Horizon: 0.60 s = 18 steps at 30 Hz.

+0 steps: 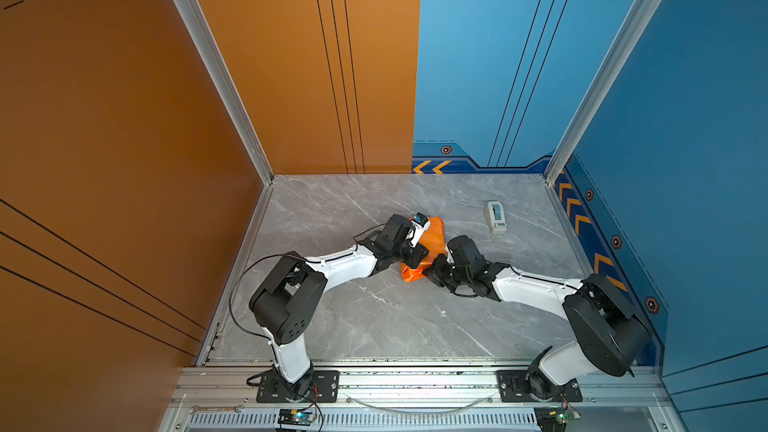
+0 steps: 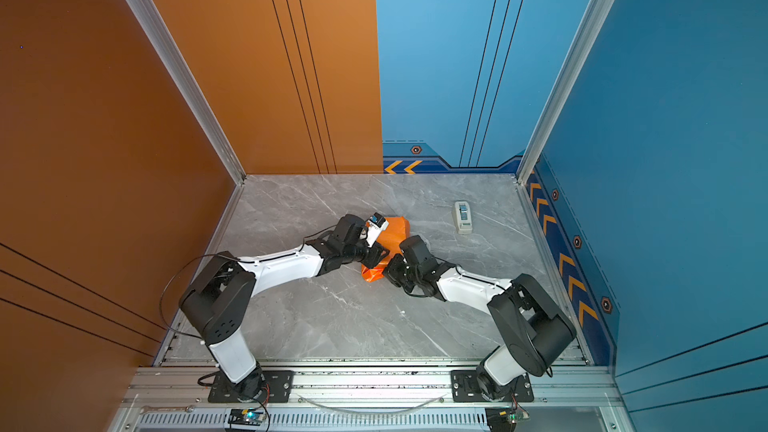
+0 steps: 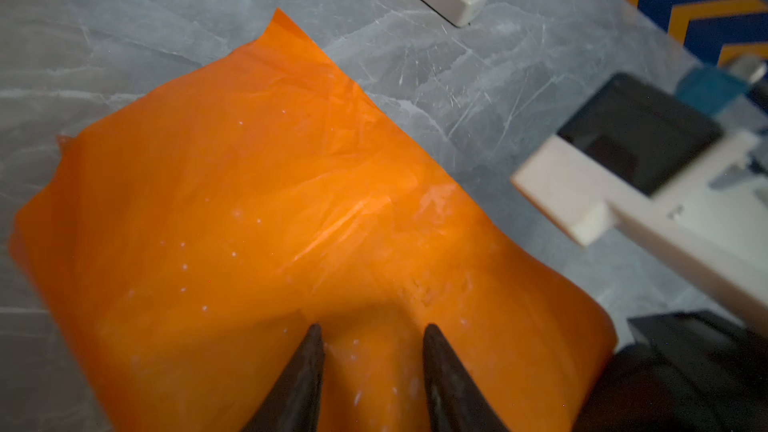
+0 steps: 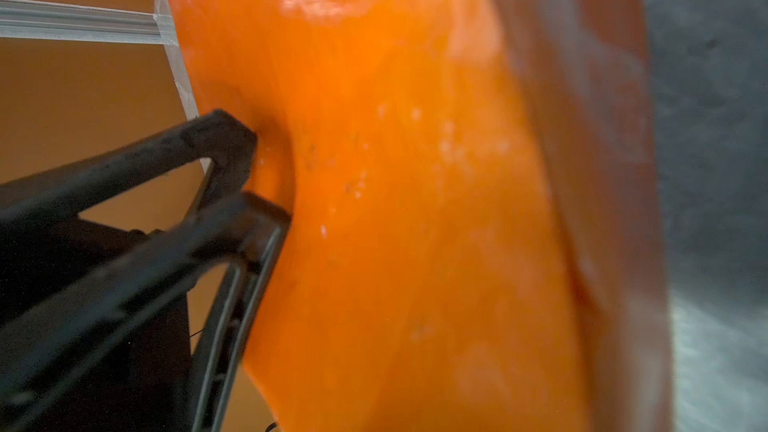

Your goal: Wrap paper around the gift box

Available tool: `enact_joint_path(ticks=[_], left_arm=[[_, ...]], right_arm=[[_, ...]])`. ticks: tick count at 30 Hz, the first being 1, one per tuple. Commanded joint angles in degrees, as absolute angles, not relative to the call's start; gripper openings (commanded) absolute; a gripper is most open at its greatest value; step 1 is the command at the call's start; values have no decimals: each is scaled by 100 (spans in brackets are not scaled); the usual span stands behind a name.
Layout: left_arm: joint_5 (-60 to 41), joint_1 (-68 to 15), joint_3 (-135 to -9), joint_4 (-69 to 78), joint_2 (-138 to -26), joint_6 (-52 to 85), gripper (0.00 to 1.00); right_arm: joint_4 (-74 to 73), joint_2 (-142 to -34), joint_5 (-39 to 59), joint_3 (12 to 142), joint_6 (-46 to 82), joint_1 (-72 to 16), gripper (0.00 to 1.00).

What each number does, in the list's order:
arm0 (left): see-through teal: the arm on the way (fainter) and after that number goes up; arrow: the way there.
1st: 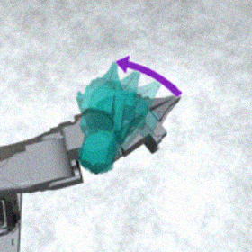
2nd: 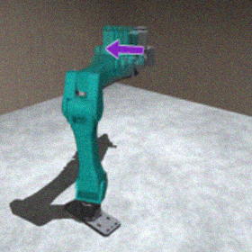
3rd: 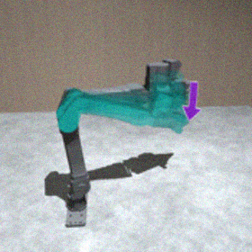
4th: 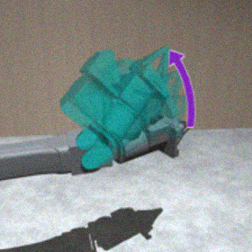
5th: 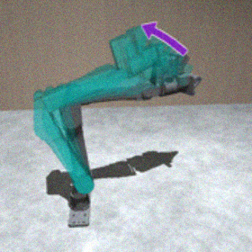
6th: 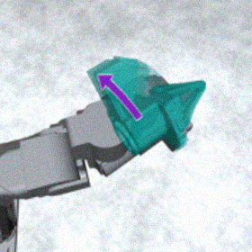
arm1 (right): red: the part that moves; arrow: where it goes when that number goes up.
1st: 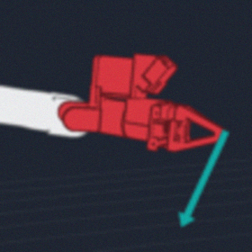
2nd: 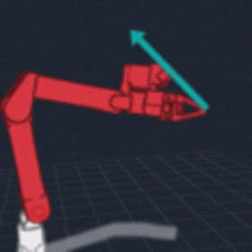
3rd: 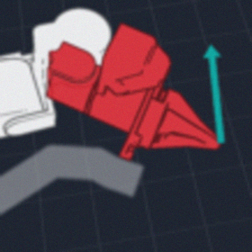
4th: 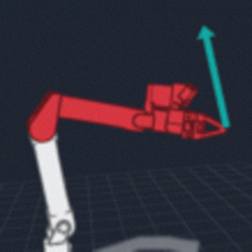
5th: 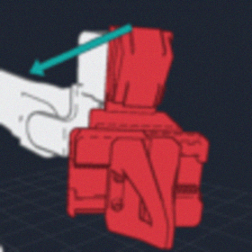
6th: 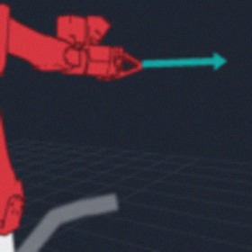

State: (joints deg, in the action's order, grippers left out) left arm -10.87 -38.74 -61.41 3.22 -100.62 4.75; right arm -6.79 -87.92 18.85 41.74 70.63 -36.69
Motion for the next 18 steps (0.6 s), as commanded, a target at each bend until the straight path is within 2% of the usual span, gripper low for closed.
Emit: enact_joint_path(ticks=[1, 7, 13, 14, 15, 18], left_arm=[[-1155, -3831, -6037, -84, -9682, 179, 51], [-1312, -3788, -5584, -182, -8959, -1158, 69], [-835, -3946, -4448, 324, -8362, -3103, 78], [-781, -3998, -4259, 543, -8269, -3445, 81], [-766, -4037, -4123, 717, -8210, -3692, 95], [-446, -4145, -3995, 1101, -8227, -4075, 98]], right_arm=[[-757, -8753, 1916, 4269, 6895, -3621, 0], [-756, -8761, 1977, 4192, 6859, -3589, 0], [-712, -8771, 2047, 4140, 6788, -3534, 0], [-687, -8785, 2069, 4148, 6770, -3522, 0], [-673, -8792, 2094, 4155, 6760, -3515, 0], [-657, -8789, 2103, 4140, 6741, -3502, 0]])
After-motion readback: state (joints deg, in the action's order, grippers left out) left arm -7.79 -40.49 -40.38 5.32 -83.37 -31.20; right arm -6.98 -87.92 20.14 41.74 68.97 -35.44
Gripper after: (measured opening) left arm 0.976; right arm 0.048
